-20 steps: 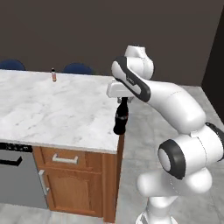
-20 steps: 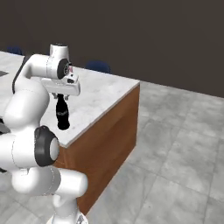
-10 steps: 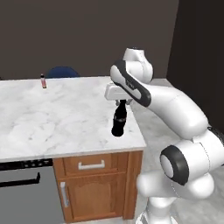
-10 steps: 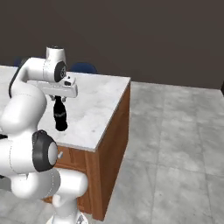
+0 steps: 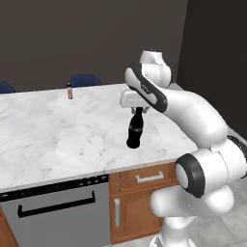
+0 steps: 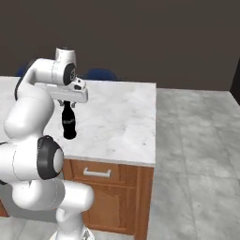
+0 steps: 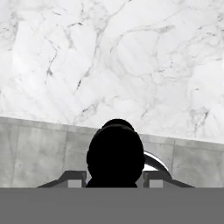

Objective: Place the large bottle from the dining counter next to the other large bottle outside the sink, and place the small bottle from the dining counter next to the other small bottle inside the sink.

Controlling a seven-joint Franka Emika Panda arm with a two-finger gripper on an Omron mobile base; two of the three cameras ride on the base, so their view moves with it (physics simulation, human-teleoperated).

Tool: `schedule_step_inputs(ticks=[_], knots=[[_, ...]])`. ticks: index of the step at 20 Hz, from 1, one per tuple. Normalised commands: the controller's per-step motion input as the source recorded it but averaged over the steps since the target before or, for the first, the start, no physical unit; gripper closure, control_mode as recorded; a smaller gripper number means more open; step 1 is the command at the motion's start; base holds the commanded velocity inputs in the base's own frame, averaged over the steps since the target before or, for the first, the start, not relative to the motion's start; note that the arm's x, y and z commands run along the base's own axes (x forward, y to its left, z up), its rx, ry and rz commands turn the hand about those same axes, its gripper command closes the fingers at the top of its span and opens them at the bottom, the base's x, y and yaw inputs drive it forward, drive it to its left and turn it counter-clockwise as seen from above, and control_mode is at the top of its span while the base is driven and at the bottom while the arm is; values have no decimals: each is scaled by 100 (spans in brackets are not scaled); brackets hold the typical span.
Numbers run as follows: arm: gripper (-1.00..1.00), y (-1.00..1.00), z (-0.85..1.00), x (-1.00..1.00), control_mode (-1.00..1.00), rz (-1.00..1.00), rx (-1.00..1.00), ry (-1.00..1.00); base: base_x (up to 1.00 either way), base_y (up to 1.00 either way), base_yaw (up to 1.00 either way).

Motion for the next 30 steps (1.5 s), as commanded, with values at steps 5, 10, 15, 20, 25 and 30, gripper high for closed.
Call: schedule_step_inputs(ticks=[5,10,15,20,25,30], knots=[[100,0,0,0,100,0,0,0,-22,100,-14],[100,0,0,0,100,0,0,0,-5,100,-10],[100,0,0,0,100,0,0,0,0,100,-2],[100,0,0,0,100,0,0,0,17,84,0],[100,0,0,0,100,0,0,0,39,39,0],[100,0,0,0,100,0,0,0,29,-21,0]])
